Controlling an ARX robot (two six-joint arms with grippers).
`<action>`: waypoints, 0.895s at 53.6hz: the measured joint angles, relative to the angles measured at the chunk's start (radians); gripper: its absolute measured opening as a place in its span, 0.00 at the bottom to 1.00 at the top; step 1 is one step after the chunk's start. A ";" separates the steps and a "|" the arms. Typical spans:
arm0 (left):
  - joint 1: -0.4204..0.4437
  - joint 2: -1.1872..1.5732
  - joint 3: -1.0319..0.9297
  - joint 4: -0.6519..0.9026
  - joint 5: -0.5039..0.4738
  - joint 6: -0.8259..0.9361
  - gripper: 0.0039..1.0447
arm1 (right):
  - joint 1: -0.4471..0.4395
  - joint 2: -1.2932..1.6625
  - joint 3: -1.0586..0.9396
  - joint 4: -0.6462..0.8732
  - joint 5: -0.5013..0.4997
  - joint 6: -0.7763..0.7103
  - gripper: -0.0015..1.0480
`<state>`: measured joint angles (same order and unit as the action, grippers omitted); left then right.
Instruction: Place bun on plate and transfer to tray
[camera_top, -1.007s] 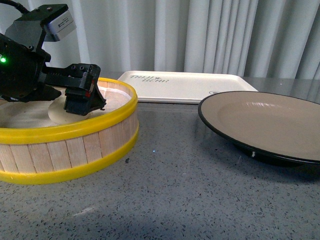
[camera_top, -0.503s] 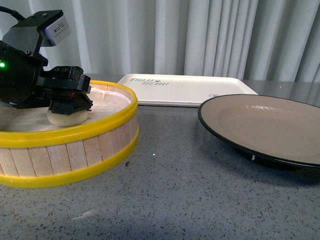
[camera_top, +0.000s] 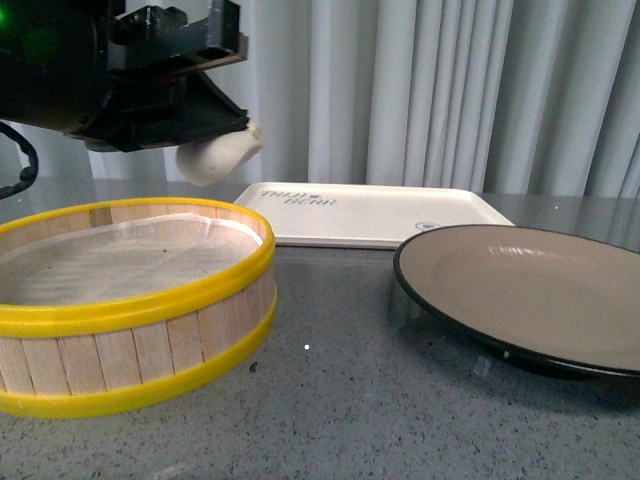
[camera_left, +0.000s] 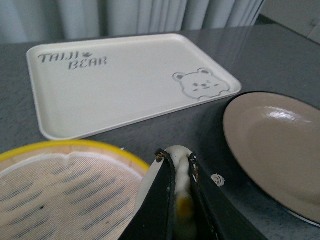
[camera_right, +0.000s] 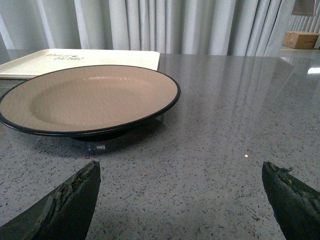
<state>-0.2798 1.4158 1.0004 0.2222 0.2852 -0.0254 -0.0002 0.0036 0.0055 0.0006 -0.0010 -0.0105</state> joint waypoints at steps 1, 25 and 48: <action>-0.011 -0.003 0.000 0.008 0.006 -0.005 0.05 | 0.000 0.000 0.000 0.000 0.000 0.000 0.92; -0.388 0.168 0.112 0.154 -0.040 0.028 0.05 | 0.000 0.000 0.000 0.000 0.002 0.000 0.92; -0.440 0.407 0.332 0.043 0.104 0.212 0.05 | 0.000 0.000 0.000 0.000 0.000 0.000 0.92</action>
<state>-0.7197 1.8233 1.3319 0.2649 0.3889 0.1867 -0.0002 0.0036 0.0055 0.0006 -0.0013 -0.0109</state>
